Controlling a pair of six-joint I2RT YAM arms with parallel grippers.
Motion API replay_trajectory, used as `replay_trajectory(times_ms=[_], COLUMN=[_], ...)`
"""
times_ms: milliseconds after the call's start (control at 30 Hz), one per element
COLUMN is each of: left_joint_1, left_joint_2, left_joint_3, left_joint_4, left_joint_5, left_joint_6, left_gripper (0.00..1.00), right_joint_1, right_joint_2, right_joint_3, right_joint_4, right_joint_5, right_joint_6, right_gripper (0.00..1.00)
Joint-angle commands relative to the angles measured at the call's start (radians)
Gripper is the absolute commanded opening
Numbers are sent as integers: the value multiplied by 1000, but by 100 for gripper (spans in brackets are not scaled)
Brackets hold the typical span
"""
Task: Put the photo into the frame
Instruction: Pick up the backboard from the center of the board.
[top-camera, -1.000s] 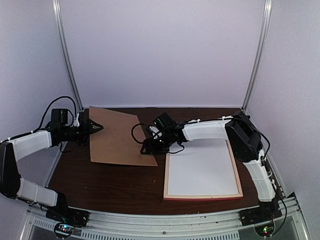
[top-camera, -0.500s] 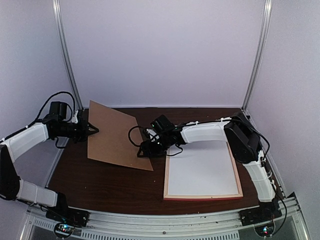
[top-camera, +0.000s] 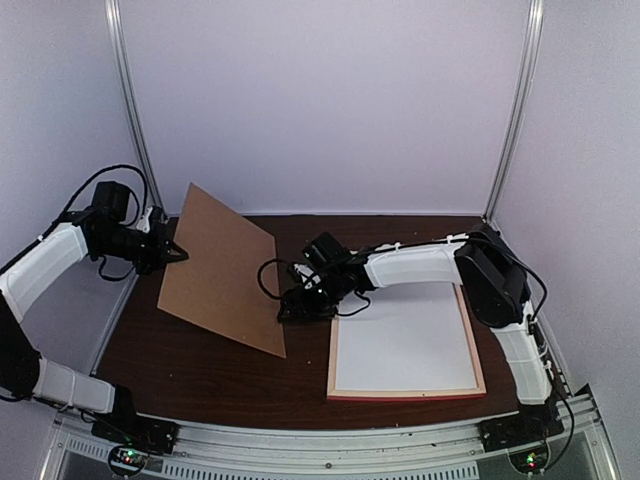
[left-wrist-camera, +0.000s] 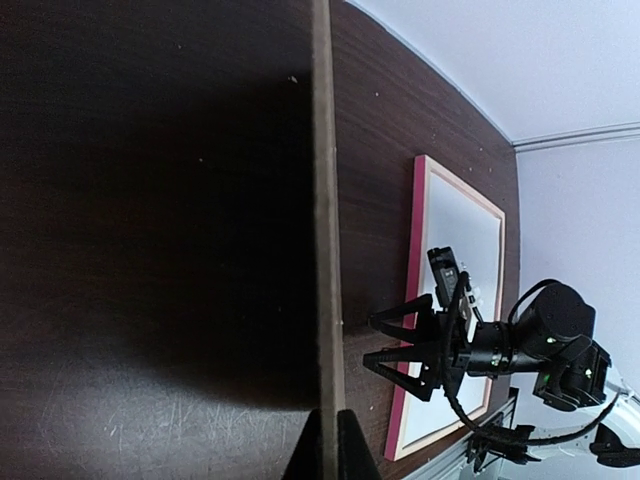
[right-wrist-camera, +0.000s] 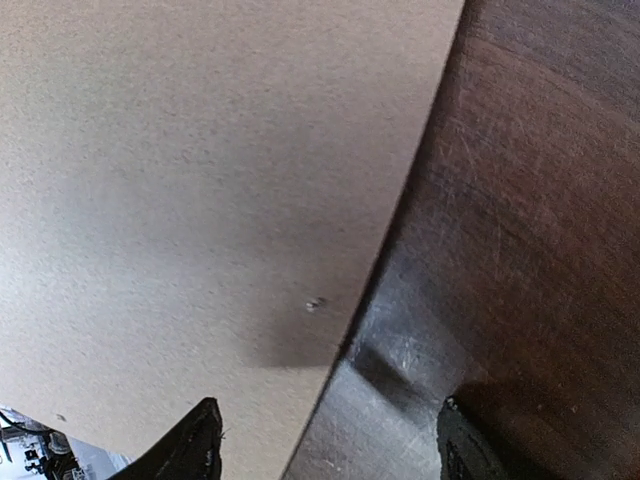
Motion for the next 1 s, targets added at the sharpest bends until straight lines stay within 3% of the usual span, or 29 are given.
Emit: replay_trajectory(times_ms=[0, 300, 467, 967], left_joint_1=[-4, -3, -5, -50], left_joint_2=[-17, -19, -21, -12], left_joint_3=[114, 319, 347, 306], left_joint_4=[-129, -399, -440, -460], left_joint_5=[-27, -40, 6, -35], left_joint_6=[122, 231, 236, 241], left_gripper=[0, 0, 0, 0], right_joint_1=[5, -30, -47, -48], right_joint_2=[-76, -205, -235, -241], right_joint_3=[-35, -109, -137, -142], right_joint_4=[-88, -111, -113, -123], right_joint_5=[10, 42, 50, 61], right_joint_6=[-36, -75, -79, -75], right_gripper=[73, 75, 76, 76])
